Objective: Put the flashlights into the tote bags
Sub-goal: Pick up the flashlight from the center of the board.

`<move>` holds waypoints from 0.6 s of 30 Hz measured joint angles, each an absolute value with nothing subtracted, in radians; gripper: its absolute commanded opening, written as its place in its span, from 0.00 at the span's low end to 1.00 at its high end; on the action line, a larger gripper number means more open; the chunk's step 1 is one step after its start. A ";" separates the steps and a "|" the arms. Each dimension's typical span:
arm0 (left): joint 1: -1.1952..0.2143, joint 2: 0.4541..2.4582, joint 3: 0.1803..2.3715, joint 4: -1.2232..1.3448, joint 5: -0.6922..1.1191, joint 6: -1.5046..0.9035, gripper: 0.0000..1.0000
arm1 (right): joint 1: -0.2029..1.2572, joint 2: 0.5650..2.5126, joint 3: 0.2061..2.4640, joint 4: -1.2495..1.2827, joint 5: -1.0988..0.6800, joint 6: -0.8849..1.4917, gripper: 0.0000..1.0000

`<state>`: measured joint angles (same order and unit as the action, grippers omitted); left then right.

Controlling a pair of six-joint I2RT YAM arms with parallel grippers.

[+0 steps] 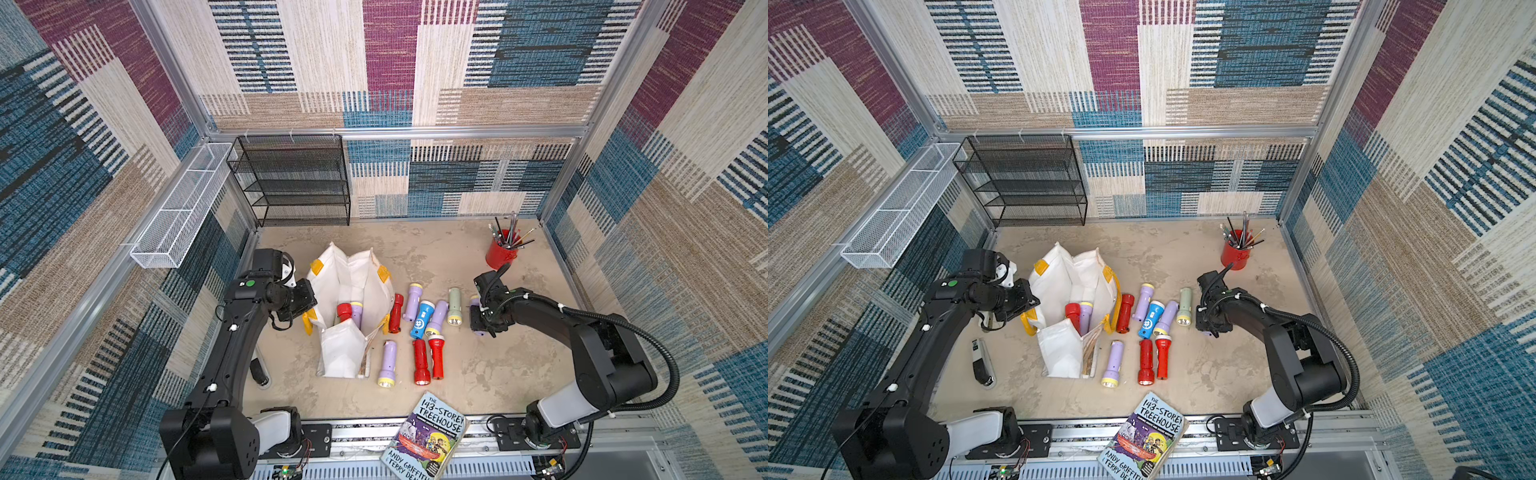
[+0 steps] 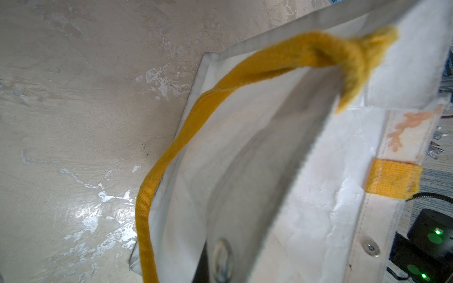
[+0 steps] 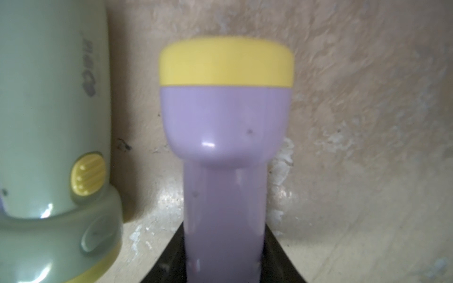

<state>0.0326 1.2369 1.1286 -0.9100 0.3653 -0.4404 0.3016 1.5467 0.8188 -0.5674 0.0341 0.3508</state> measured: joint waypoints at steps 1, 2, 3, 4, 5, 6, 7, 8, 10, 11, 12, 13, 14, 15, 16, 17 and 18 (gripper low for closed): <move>0.033 1.237 1.129 -0.910 0.365 -0.440 0.00 | 0.302 1.546 0.819 -0.568 0.034 0.351 0.37; 0.033 1.237 1.129 -0.910 0.365 -0.440 0.00 | 0.302 1.544 0.819 -0.569 0.036 0.351 0.36; 0.033 1.237 1.129 -0.910 0.365 -0.440 0.00 | 0.302 1.543 0.820 -0.569 0.036 0.351 0.36; 0.033 1.237 1.129 -0.910 0.365 -0.440 0.00 | 0.302 1.541 0.822 -0.574 0.035 0.351 0.36; 0.034 1.237 1.129 -0.910 0.365 -0.440 0.00 | 0.302 1.536 0.828 -0.588 0.030 0.351 0.36; 0.035 1.236 1.129 -0.910 0.365 -0.440 0.00 | 0.302 1.527 0.838 -0.601 0.031 0.351 0.35; 0.035 1.235 1.129 -0.910 0.365 -0.440 0.00 | 0.302 1.514 0.850 -0.614 0.030 0.351 0.36; 0.035 1.234 1.129 -0.910 0.365 -0.440 0.00 | 0.302 1.497 0.868 -0.628 0.030 0.351 0.36; 0.035 1.230 1.129 -0.911 0.365 -0.440 0.00 | 0.302 1.463 0.909 -0.648 0.029 0.352 0.36; 0.035 1.229 1.129 -0.910 0.365 -0.440 0.00 | 0.302 1.444 0.939 -0.664 0.026 0.356 0.36; 0.036 1.228 1.129 -0.910 0.365 -0.440 0.00 | 0.302 1.432 0.964 -0.675 0.021 0.355 0.35; 0.037 1.228 1.129 -0.910 0.365 -0.440 0.00 | 0.302 1.418 0.996 -0.683 0.007 0.356 0.35; 0.037 1.228 1.129 -0.910 0.365 -0.440 0.00 | 0.302 1.406 1.029 -0.690 -0.007 0.356 0.35; 0.037 1.227 1.129 -0.910 0.365 -0.440 0.00 | 0.303 1.397 1.061 -0.699 -0.022 0.359 0.35; 0.037 1.226 1.129 -0.910 0.365 -0.440 0.00 | 0.304 1.388 1.097 -0.709 -0.043 0.361 0.35; 0.038 1.225 1.129 -0.910 0.365 -0.440 0.00 | 0.307 1.382 1.135 -0.719 -0.062 0.364 0.35; 0.038 1.224 1.129 -0.911 0.365 -0.440 0.00 | 0.310 1.378 1.169 -0.721 -0.079 0.366 0.35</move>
<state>0.0380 1.2236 1.1286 -0.9108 0.3649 -0.4404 0.3103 1.3781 1.1687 -0.7212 -0.0788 0.3664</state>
